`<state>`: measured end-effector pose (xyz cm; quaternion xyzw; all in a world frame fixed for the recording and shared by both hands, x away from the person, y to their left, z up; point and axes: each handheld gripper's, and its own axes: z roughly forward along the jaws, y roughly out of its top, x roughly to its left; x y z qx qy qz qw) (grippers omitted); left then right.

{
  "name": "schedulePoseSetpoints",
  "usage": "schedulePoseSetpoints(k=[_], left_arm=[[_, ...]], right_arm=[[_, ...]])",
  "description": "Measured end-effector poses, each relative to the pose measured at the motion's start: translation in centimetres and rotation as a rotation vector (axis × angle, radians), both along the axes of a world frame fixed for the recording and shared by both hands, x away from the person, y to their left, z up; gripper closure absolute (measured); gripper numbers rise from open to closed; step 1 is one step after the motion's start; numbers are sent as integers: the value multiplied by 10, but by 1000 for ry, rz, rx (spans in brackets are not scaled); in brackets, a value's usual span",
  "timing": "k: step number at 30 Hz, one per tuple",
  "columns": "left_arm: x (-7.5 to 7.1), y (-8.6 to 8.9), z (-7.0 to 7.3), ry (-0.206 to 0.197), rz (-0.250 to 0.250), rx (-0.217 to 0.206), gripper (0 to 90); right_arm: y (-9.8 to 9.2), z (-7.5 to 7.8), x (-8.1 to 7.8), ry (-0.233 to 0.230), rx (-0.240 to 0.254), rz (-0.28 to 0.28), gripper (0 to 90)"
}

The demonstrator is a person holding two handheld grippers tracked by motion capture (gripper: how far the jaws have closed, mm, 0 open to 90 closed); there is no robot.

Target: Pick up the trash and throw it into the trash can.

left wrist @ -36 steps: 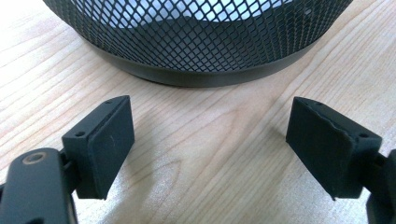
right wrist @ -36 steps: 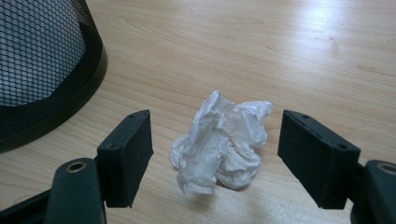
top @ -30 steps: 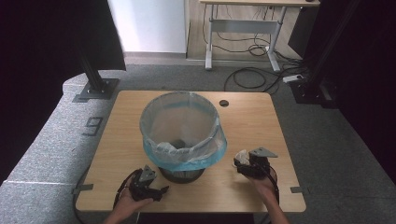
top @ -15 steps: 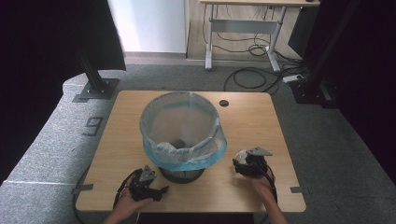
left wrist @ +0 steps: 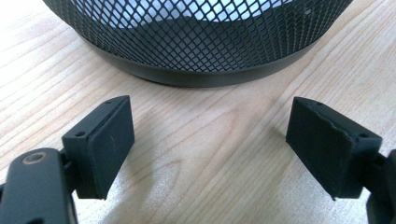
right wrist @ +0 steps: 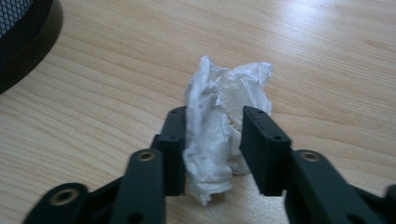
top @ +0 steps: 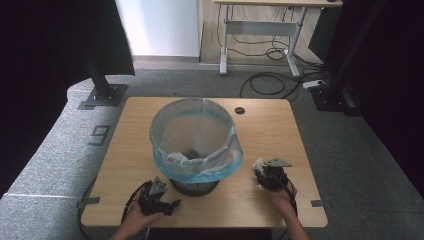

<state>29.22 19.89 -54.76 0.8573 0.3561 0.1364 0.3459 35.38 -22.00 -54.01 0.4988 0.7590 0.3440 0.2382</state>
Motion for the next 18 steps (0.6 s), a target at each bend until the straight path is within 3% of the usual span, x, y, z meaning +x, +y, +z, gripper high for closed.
schedulePoseSetpoints(k=[3, 7, 18], left_arm=[[0, 0, 0, 0, 0, 0, 151], [0, 0, 0, 0, 0, 0, 151], [0, 0, 0, 0, 0, 0, 152]], right_arm=[[0, 1, 0, 9, -1, 14, 783], [-2, 3, -1, 4, 11, 15, 829], [-10, 16, -7, -31, 74, 19, 856]])
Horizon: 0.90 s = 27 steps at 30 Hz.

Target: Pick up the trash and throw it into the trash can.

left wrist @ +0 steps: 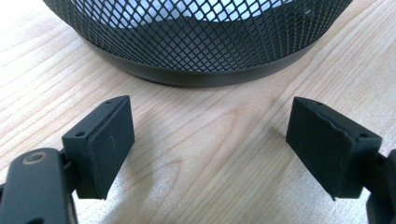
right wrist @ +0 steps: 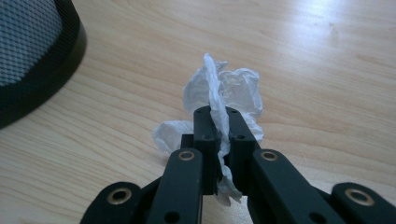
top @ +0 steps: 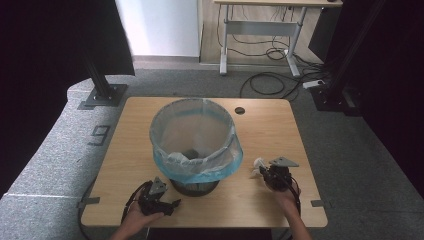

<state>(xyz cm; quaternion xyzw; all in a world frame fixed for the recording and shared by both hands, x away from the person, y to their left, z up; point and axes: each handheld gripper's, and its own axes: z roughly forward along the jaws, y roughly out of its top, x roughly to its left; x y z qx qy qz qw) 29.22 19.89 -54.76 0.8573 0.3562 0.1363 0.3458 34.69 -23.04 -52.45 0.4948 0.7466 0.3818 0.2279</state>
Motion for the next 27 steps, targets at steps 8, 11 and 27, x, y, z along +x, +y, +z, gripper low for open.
schedulePoseSetpoints(k=[8, 11, 27], left_arm=[[0, 0, 0, 0, 0, 0, 152], [0, 0, 0, 0, 0, 0, 152], [0, 0, 0, 0, 0, 0, 151]], right_arm=[[-5, 16, -10, -51, 49, -2, 856], [-6, 19, -13, -63, 59, -3, 856], [-16, 45, -30, -143, 116, -6, 856]])
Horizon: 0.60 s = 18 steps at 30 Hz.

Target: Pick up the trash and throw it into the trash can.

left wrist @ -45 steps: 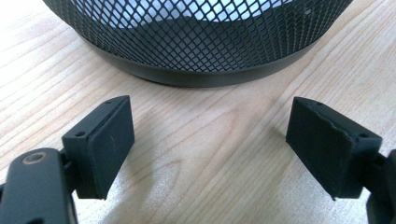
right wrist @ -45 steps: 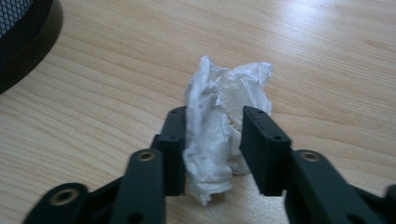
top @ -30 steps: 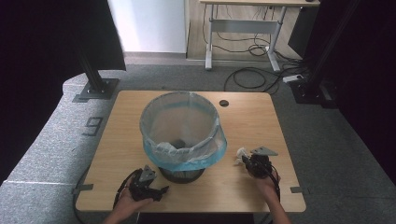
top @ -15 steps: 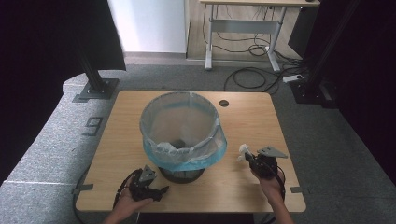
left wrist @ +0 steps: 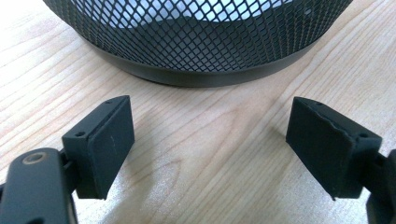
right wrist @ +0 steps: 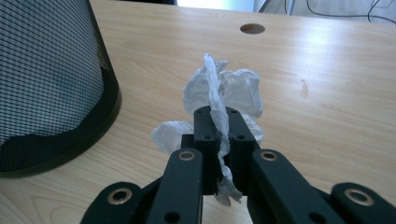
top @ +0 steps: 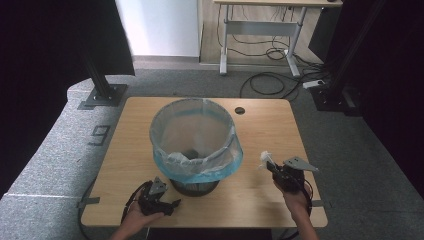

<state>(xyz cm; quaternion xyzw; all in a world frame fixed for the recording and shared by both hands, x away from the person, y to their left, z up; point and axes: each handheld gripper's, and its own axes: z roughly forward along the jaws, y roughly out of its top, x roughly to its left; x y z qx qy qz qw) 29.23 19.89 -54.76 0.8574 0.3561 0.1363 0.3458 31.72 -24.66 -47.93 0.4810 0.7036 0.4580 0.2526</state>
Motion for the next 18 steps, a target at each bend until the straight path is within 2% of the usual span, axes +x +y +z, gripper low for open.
schedulePoseSetpoints(k=[8, 18], left_arm=[[0, 0, 0, 0, 0, 0, 152], [0, 0, 0, 0, 0, 0, 152]], right_arm=[[3, 12, -5, -34, -7, 20, 856], [7, 29, -10, -75, 20, 36, 855]])
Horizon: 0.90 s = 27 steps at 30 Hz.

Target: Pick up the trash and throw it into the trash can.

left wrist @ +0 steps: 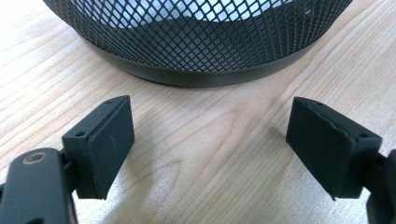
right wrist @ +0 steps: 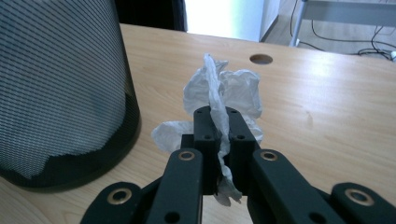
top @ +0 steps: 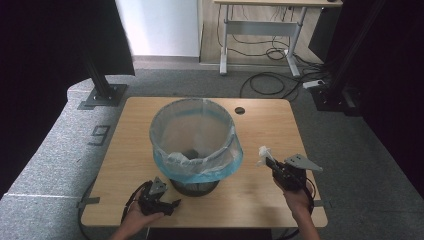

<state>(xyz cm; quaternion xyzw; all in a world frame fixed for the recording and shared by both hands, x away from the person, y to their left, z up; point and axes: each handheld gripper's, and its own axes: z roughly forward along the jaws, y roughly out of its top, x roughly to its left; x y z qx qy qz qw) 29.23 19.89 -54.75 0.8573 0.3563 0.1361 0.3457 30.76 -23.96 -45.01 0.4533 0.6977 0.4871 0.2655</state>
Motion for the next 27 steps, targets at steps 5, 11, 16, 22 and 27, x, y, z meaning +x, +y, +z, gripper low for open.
schedulePoseSetpoints(k=[5, 11, 16, 22, 27], left_arm=[[0, 0, 0, 0, 0, -2, 152], [0, 0, 0, 0, -1, 1, 151], [0, 0, 0, 0, 0, 0, 152], [0, 0, 0, 0, 0, 0, 151], [0, 0, 0, 0, 0, 0, 151]], right_arm=[[2, 12, -4, -29, 16, 12, 855], [2, 20, -6, -49, 26, 21, 855], [1, 26, -7, -65, 36, 27, 854], [1, 37, -8, -95, 55, 29, 854], [4, 42, -9, -112, 53, 36, 855]])
